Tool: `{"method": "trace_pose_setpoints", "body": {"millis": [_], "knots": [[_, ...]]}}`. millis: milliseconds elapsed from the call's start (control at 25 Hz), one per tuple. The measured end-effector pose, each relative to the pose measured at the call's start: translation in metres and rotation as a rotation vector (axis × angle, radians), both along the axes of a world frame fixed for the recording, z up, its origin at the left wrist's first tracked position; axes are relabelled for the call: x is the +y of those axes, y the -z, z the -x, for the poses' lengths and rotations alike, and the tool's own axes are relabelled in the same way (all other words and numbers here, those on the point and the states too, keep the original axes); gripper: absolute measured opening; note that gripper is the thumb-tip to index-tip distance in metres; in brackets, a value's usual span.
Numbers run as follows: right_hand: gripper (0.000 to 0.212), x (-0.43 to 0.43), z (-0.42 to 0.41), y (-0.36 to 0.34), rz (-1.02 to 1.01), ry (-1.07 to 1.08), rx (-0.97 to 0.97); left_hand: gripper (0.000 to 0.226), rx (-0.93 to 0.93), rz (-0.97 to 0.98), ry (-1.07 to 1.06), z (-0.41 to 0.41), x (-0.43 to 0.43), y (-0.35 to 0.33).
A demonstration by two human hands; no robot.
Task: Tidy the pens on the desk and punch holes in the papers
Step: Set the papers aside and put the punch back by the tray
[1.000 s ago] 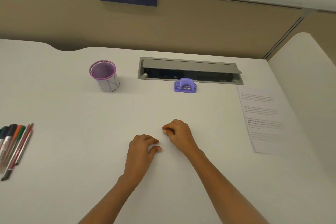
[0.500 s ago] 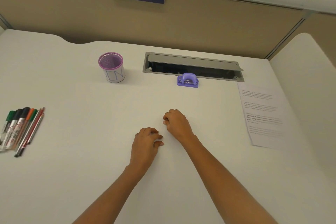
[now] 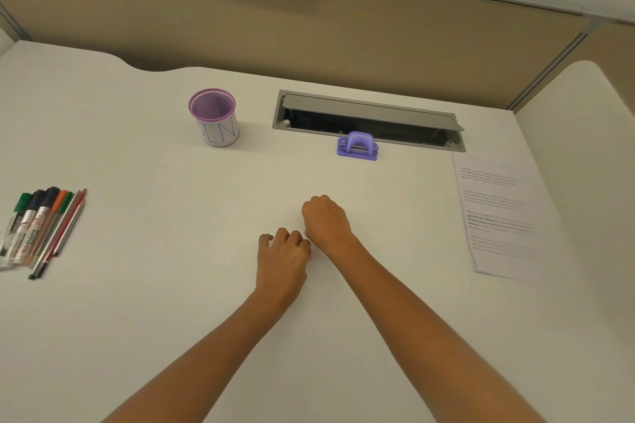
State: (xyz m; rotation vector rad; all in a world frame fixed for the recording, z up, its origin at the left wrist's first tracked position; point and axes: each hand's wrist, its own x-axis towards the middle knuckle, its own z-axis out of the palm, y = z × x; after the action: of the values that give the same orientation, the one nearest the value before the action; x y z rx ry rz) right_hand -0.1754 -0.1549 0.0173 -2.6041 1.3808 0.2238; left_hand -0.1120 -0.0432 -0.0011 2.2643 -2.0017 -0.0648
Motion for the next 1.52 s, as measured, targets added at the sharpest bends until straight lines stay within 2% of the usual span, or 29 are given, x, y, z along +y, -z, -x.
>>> {"method": "trace_pose_setpoints", "body": {"millis": [240, 360, 480, 640, 720, 920, 1040, 1280, 1520], "knots": [[0.005, -0.004, 0.0, 0.002, -0.064, -0.013, -0.021, 0.026, -0.04, 0.021, 0.015, 0.003, 0.001, 0.004], [0.009, -0.013, 0.008, 0.003, -0.231, 0.141, -0.119, 0.017, 0.064, -0.001, -0.061, -0.006, 0.002, 0.008], [0.011, -0.016, 0.014, 0.003, -0.33, 0.287, -0.295, 0.015, 0.192, 0.076, -0.217, -0.033, -0.002, 0.001], [0.008, -0.015, -0.023, -0.015, -0.338, 0.323, -0.52, 0.013, 0.348, 0.196, -0.402, -0.088, -0.025, -0.029], [0.013, -0.025, -0.058, -0.031, -0.337, 0.338, -0.588, 0.014, 0.443, 0.255, -0.466, -0.116, -0.044, -0.048], [0.014, -0.063, -0.141, -0.074, -0.197, 0.267, -0.77, 0.017, 0.596, 0.395, -0.525, -0.184, -0.099, -0.09], [0.017, -0.094, -0.176, -0.089, -0.13, 0.208, -0.739, 0.021, 0.615, 0.411, -0.53, -0.219, -0.136, -0.099], [0.022, -0.14, -0.21, -0.079, -0.064, 0.126, -0.53, 0.026, 0.577, 0.333, -0.508, -0.254, -0.18, -0.076], [0.025, -0.147, -0.219, -0.067, -0.047, 0.046, -0.398, 0.031, 0.423, 0.274, -0.466, -0.261, -0.19, -0.06]]}}
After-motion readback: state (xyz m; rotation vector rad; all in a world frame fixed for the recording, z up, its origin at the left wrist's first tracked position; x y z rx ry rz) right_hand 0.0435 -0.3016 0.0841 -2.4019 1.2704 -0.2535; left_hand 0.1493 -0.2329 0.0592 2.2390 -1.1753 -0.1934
